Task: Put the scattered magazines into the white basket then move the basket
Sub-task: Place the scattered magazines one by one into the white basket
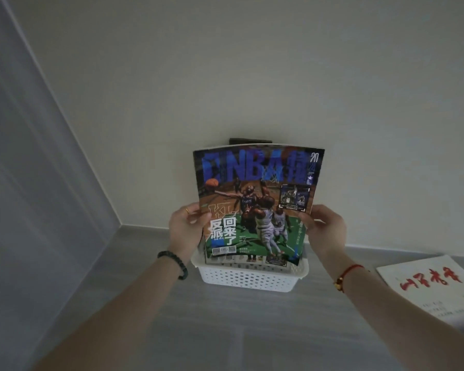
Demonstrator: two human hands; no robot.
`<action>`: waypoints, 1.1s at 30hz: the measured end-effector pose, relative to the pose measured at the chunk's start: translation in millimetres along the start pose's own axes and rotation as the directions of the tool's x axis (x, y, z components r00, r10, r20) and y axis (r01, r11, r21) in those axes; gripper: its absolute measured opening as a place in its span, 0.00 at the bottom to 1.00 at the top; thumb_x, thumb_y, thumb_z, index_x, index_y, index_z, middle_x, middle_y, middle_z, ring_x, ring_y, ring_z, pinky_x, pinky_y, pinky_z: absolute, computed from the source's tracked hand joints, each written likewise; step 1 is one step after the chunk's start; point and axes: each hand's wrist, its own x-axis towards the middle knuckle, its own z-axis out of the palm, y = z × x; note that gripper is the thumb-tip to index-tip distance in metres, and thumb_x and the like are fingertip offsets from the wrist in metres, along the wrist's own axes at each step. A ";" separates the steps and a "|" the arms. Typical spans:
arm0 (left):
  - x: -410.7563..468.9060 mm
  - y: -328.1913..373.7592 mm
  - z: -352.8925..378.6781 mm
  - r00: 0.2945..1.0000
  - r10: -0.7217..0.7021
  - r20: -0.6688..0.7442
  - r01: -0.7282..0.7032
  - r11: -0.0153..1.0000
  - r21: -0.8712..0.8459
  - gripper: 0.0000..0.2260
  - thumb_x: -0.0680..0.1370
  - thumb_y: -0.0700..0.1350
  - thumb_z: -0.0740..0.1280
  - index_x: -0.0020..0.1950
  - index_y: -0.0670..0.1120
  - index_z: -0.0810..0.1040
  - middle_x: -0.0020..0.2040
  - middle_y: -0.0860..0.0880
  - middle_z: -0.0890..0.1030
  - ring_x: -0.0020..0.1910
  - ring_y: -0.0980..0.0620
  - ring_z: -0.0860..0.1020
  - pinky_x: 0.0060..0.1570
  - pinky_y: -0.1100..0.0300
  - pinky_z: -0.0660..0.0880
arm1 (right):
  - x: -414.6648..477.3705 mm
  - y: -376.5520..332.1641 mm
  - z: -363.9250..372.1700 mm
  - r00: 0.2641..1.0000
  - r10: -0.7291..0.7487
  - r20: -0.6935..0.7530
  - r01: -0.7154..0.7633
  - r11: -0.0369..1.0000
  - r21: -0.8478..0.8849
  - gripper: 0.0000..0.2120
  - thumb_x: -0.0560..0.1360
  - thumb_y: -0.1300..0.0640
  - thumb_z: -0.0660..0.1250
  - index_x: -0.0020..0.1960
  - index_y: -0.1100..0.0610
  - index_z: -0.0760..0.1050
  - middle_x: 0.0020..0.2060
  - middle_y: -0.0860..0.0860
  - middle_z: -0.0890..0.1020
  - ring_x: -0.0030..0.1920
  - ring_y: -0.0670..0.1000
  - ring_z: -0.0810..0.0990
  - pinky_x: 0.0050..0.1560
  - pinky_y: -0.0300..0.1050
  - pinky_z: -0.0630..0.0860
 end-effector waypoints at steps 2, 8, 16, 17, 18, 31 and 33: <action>7.8 -12.6 -0.3 0.998 -0.018 -0.058 0.021 0.998 0.054 0.07 0.70 0.31 0.69 0.42 0.42 0.78 0.34 0.52 0.78 0.28 0.60 0.77 0.26 0.72 0.74 | 1.8 2.4 7.0 1.000 -0.013 0.024 0.014 1.000 -0.015 0.05 0.71 0.60 0.69 0.37 0.53 0.77 0.32 0.43 0.79 0.34 0.42 0.76 0.31 0.34 0.69; 22.6 -33.9 -9.6 0.994 -0.004 -0.110 0.007 1.000 0.030 0.20 0.64 0.26 0.71 0.37 0.49 0.69 0.33 0.49 0.76 0.34 0.57 0.76 0.26 0.73 0.73 | 7.8 18.3 23.8 0.995 0.033 0.092 -0.022 0.993 -0.113 0.02 0.71 0.60 0.68 0.43 0.58 0.79 0.35 0.50 0.81 0.38 0.50 0.80 0.32 0.36 0.71; 28.7 -16.2 14.6 0.973 -0.003 0.233 0.006 1.000 -0.012 0.34 0.68 0.42 0.73 0.68 0.53 0.58 0.54 0.59 0.73 0.53 0.60 0.74 0.54 0.61 0.72 | 21.4 21.8 21.4 0.992 -0.025 0.124 0.038 0.994 -0.103 0.35 0.63 0.56 0.76 0.63 0.55 0.61 0.56 0.48 0.72 0.55 0.49 0.72 0.54 0.43 0.72; 31.7 -10.8 17.6 0.968 -0.027 0.250 0.043 0.998 -0.055 0.37 0.66 0.46 0.74 0.70 0.52 0.57 0.54 0.59 0.74 0.54 0.58 0.75 0.57 0.56 0.72 | 29.8 14.7 22.4 0.987 -0.022 0.157 0.030 0.998 -0.046 0.35 0.61 0.56 0.77 0.62 0.55 0.62 0.54 0.48 0.74 0.53 0.48 0.74 0.51 0.41 0.73; 35.9 -6.3 20.1 0.967 -0.050 0.250 0.076 0.993 -0.093 0.40 0.63 0.50 0.74 0.70 0.51 0.58 0.55 0.55 0.77 0.55 0.54 0.76 0.60 0.51 0.72 | 38.0 9.3 23.8 0.983 -0.011 0.185 0.012 1.000 -0.001 0.35 0.59 0.56 0.78 0.60 0.55 0.64 0.52 0.48 0.77 0.52 0.48 0.76 0.49 0.41 0.74; 45.1 -10.4 16.2 0.980 0.020 0.200 0.019 0.982 -0.188 0.36 0.56 0.50 0.75 0.61 0.40 0.72 0.54 0.42 0.81 0.54 0.44 0.79 0.53 0.48 0.77 | 46.6 5.4 18.7 0.966 -0.090 0.243 0.076 0.995 0.069 0.27 0.45 0.43 0.77 0.43 0.47 0.79 0.34 0.36 0.82 0.35 0.34 0.80 0.32 0.27 0.76; 49.8 -10.8 17.0 0.977 0.054 0.205 -0.016 0.984 -0.179 0.34 0.57 0.51 0.74 0.60 0.40 0.73 0.53 0.45 0.81 0.52 0.47 0.80 0.51 0.52 0.78 | 47.7 5.2 19.1 0.965 -0.127 0.230 0.117 0.991 0.060 0.28 0.47 0.44 0.78 0.46 0.48 0.79 0.37 0.36 0.81 0.37 0.32 0.79 0.34 0.25 0.74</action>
